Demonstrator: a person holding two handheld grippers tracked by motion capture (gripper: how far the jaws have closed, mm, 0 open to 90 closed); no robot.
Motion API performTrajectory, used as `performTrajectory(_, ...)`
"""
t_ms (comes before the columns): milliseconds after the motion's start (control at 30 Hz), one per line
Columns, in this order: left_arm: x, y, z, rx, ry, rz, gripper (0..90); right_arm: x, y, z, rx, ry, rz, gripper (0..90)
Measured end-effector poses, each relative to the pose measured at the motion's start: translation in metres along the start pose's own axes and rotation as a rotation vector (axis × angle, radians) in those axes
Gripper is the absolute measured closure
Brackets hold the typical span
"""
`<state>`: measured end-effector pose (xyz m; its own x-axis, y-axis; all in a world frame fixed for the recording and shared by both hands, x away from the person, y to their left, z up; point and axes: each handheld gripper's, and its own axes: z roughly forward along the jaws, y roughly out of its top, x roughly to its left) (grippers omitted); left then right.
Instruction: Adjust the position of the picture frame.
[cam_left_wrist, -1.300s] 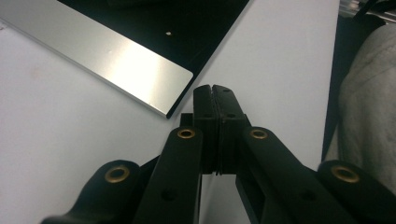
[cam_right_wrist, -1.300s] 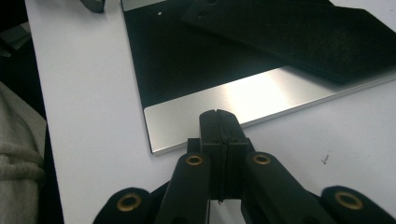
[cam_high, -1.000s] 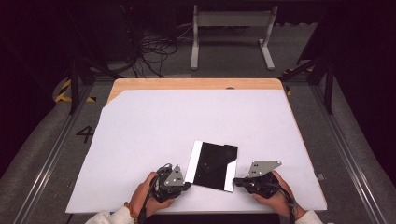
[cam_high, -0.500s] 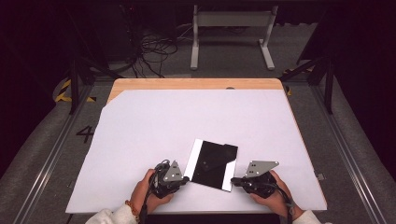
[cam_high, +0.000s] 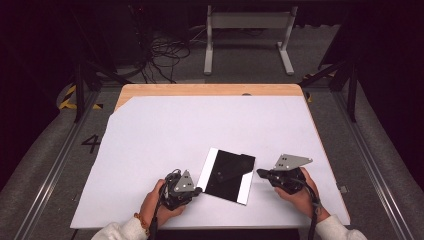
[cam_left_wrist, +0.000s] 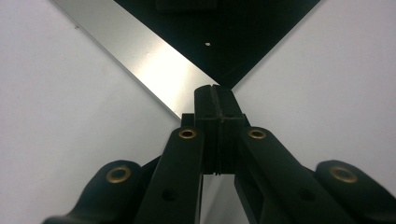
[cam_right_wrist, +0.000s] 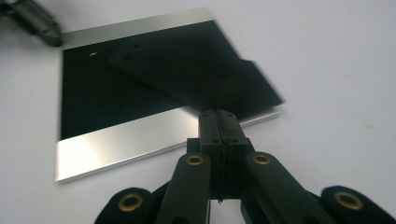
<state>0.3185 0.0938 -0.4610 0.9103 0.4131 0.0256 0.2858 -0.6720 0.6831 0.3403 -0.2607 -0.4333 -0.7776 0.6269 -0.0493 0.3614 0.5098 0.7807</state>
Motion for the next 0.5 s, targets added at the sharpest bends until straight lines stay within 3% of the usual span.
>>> performTrajectory(67,0.001,0.0,0.0,0.001,0.003,-0.002,89.9,-0.011,0.0,0.002,-0.003,-0.022,0.028,90.0)
performTrajectory(200,0.002,0.0,0.001,-0.005,0.003,-0.01,89.9,-0.022,0.003,0.011,0.012,-0.057,0.038,90.0)
performTrajectory(500,0.008,0.001,0.002,-0.007,0.023,-0.015,89.9,-0.039,0.007,0.026,0.03,-0.088,0.081,90.0)
